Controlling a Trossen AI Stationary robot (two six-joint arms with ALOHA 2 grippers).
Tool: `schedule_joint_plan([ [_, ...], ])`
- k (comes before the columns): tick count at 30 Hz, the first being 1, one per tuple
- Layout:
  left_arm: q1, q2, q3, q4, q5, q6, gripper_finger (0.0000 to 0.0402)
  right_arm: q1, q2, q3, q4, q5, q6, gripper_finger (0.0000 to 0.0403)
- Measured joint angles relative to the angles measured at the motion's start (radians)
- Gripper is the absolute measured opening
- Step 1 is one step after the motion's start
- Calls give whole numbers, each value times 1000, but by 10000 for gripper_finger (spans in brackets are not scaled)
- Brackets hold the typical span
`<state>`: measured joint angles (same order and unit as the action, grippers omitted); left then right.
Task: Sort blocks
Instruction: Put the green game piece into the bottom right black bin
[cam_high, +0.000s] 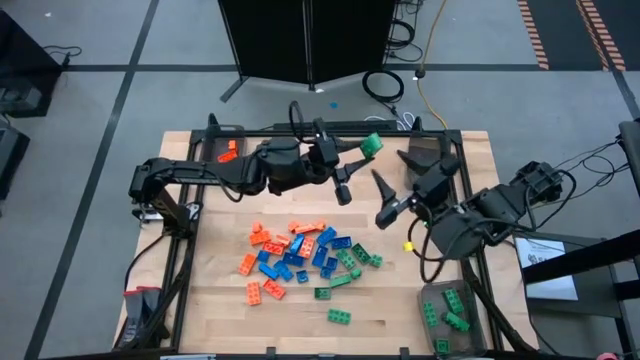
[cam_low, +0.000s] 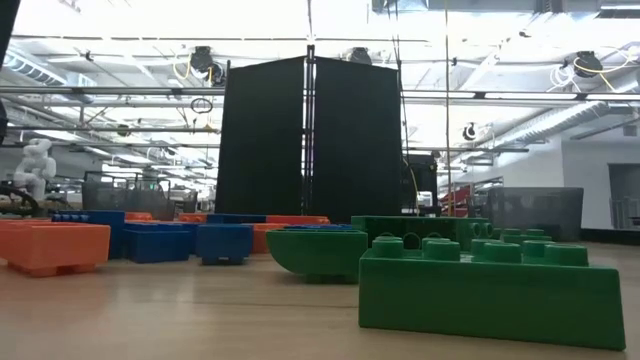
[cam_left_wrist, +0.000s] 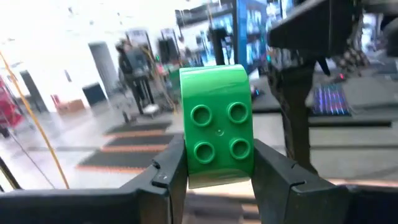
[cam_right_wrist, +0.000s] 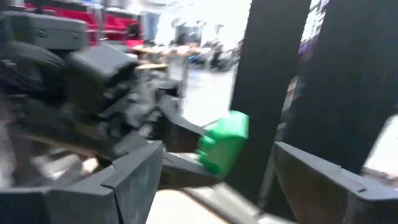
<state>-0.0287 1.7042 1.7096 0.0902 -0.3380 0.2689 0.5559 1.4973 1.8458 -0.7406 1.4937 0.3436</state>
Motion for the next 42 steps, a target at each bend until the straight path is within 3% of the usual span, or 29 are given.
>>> schedule_joint_plan([
  [2,0,0,0,43,-1,8,130,22,-1,0,2,72,-49,297],
  [11,-19,0,0,146,31,60,130,-14,-16,1,-74,72,39,297],
  [15,-26,0,0,159,34,65,130,-50,-18,1,-13,-74,16,297],
  [19,-24,0,0,169,35,80,130,-71,-11,1,231,-231,-223,297],
  [23,-25,-3,1,184,36,79,130,-78,-9,0,477,-299,-489,297],
  [26,-26,-3,2,179,25,80,130,-79,-10,0,542,-311,-593,297],
  [42,-33,-2,0,237,0,94,130,-136,-17,0,537,-377,-599,297],
])
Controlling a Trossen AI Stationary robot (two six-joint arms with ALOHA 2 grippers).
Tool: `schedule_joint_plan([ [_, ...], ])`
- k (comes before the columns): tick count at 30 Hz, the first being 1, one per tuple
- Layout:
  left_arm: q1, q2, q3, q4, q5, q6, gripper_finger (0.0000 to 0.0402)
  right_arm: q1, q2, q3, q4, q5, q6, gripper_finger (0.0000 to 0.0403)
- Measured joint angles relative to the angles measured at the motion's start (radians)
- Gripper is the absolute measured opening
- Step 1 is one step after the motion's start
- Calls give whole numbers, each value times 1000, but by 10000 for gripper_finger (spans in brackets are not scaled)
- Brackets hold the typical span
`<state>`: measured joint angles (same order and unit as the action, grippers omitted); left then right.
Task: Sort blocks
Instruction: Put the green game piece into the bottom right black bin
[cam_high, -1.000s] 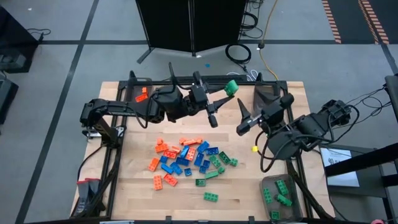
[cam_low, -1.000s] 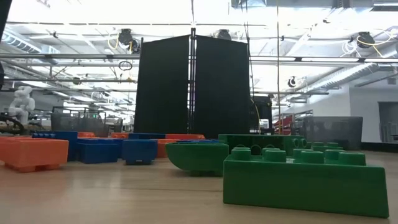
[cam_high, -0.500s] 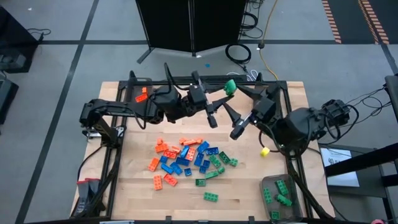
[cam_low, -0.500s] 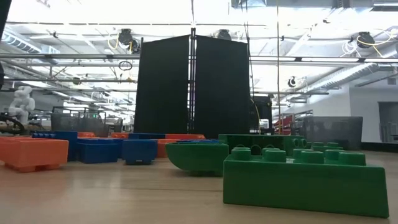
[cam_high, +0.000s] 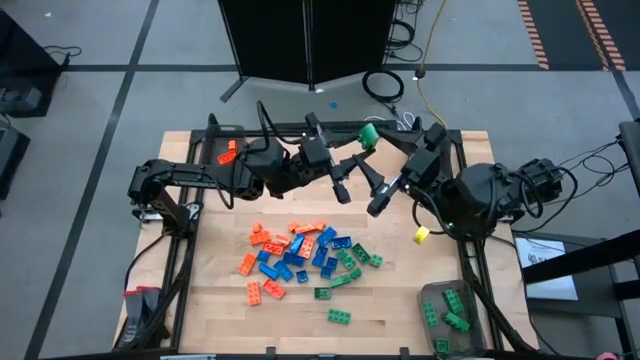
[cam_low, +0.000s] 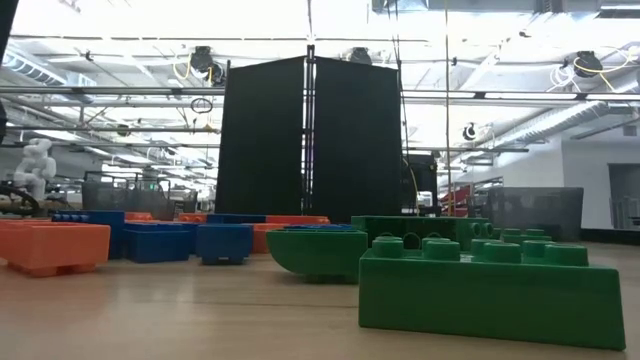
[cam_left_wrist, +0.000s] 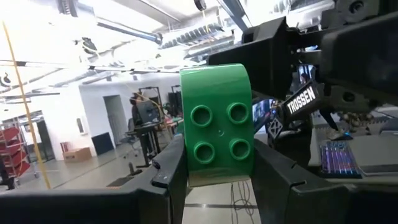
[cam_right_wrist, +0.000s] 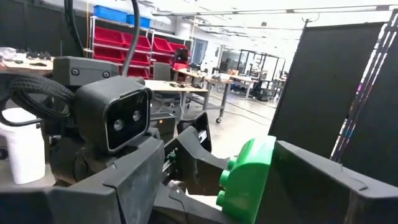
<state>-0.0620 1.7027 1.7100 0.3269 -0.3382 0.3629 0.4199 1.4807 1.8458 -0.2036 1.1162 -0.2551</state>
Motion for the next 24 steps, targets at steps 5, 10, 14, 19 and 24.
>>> schedule_joint_plan([
  [5,-24,0,0,-44,-4,143,130,3,-8,0,-15,-1,3,297],
  [10,-42,2,0,-43,0,171,130,12,-59,0,-96,3,48,297],
  [14,-43,2,0,-16,-2,170,130,14,-90,0,-183,-7,151,297],
  [19,-43,0,0,19,14,174,130,3,-96,0,-174,-157,175,297],
  [24,-43,0,0,22,26,176,130,-21,-95,0,-250,-177,259,297],
])
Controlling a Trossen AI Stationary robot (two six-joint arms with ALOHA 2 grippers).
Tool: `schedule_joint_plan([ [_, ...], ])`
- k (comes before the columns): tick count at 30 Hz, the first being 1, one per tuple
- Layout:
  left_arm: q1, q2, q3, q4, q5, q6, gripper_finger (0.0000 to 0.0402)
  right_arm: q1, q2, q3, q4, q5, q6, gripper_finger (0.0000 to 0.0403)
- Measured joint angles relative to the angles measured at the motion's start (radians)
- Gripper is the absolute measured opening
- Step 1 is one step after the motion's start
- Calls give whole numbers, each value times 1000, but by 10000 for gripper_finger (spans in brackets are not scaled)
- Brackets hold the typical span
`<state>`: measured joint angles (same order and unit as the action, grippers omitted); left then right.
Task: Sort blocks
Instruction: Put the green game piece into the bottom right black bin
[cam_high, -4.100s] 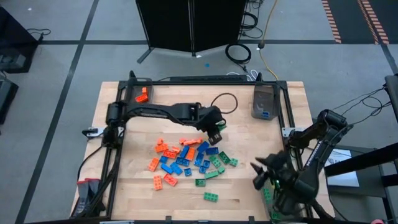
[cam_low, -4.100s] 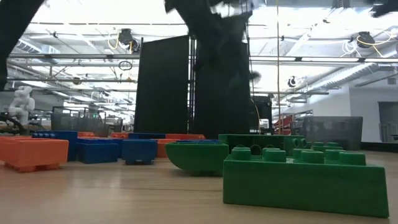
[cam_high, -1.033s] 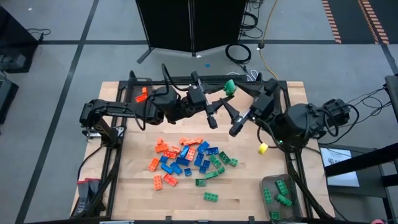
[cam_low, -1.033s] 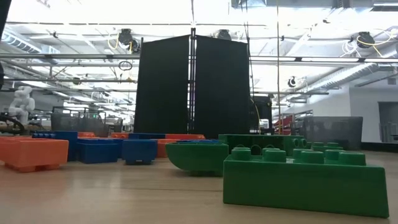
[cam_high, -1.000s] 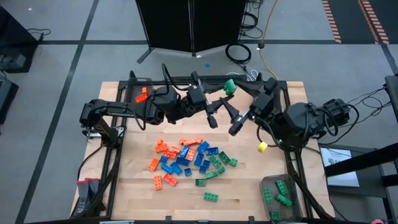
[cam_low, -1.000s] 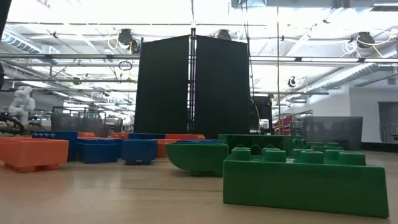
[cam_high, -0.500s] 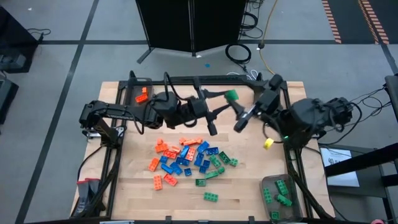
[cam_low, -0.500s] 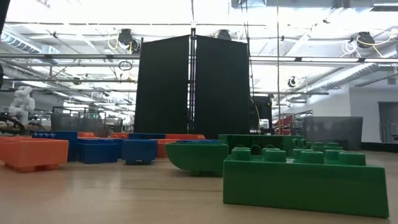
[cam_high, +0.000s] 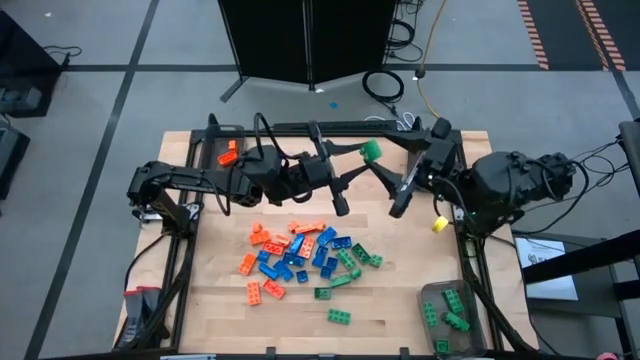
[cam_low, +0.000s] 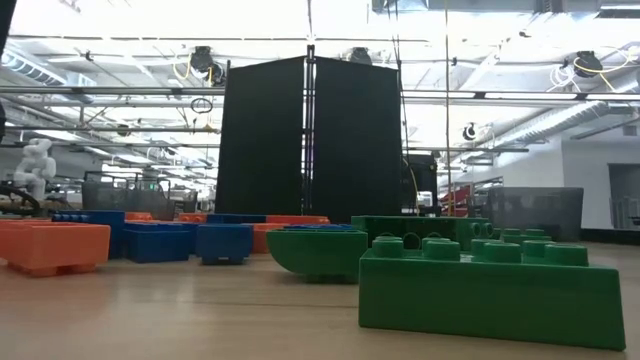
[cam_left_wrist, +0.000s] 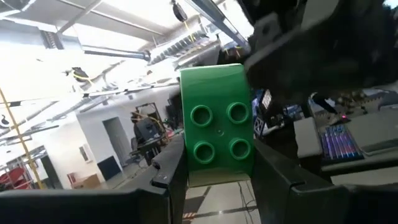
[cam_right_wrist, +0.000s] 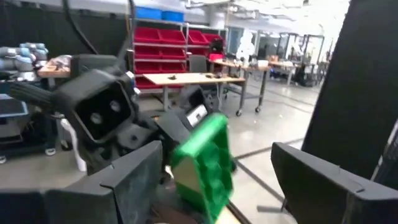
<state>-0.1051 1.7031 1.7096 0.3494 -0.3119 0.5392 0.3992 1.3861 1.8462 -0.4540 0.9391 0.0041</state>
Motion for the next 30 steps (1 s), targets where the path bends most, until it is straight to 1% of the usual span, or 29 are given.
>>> schedule_joint_plan([
  [5,0,0,0,0,0,0,130,-6,0,0,5,-4,14,291],
  [10,0,0,0,1,15,-2,130,-5,0,0,5,-7,10,257],
  [15,0,0,0,1,21,-2,130,-8,0,0,1,-55,10,193],
  [20,2,0,0,-3,29,-2,130,-7,0,0,-10,-61,9,116],
  [24,2,0,0,-3,27,-2,130,-6,0,0,-12,-54,-21,49],
  [30,2,0,0,-24,29,-2,130,-6,0,0,-15,-52,-52,45],
])
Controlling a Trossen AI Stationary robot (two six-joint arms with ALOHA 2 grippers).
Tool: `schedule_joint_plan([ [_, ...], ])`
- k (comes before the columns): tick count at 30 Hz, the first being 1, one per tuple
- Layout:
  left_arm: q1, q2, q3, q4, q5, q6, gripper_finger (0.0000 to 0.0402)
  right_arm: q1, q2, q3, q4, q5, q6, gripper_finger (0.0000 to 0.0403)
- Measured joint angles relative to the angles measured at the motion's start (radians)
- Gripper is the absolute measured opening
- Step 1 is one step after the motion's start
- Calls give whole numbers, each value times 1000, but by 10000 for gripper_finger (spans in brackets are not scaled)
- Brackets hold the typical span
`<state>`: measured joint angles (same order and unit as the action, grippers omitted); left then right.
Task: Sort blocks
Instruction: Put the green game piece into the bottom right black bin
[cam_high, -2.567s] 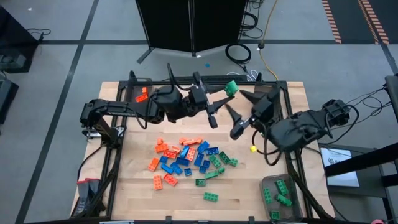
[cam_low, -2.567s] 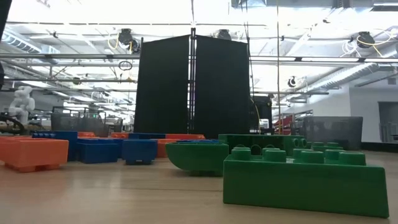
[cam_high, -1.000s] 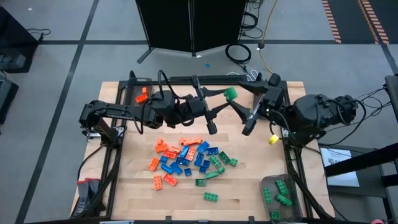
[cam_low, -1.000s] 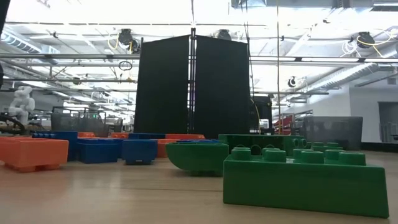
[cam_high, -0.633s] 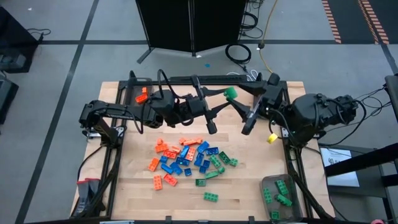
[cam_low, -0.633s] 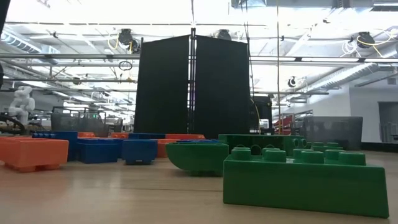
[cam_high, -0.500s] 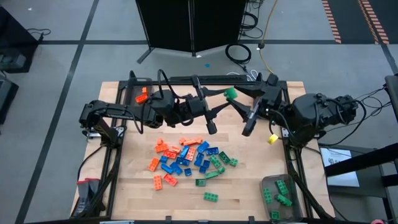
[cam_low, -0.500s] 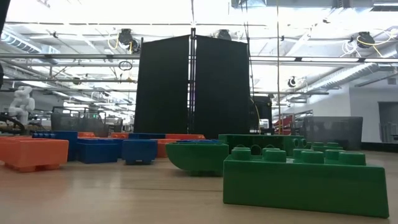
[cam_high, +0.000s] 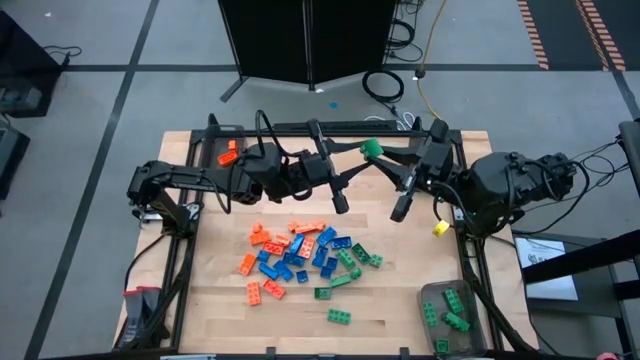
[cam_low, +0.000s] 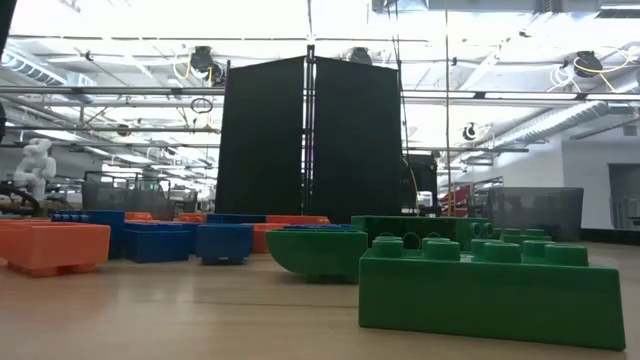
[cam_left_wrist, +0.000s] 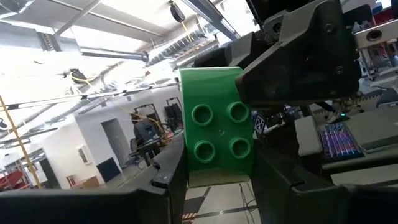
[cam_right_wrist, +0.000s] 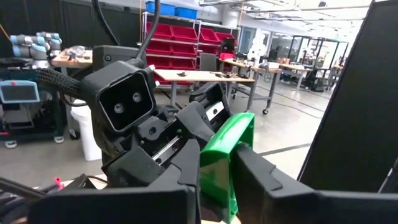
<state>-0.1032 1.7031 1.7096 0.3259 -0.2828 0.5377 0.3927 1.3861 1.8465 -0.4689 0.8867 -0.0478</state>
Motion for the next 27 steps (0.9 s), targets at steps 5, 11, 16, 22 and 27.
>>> schedule_joint_plan([
  [5,-1,-1,1,-18,-16,-1,189,0,0,-1,-9,0,-24,45],
  [11,-2,-1,2,-95,-38,2,264,-1,1,-2,-29,15,-27,45],
  [16,-2,-4,1,-273,-128,2,294,6,-2,-2,-76,69,-4,45],
  [22,14,-40,0,-531,-146,-11,298,96,-34,0,-452,77,412,45],
  [27,37,-65,0,-703,-149,-78,299,255,-17,0,-895,-45,1026,45],
])
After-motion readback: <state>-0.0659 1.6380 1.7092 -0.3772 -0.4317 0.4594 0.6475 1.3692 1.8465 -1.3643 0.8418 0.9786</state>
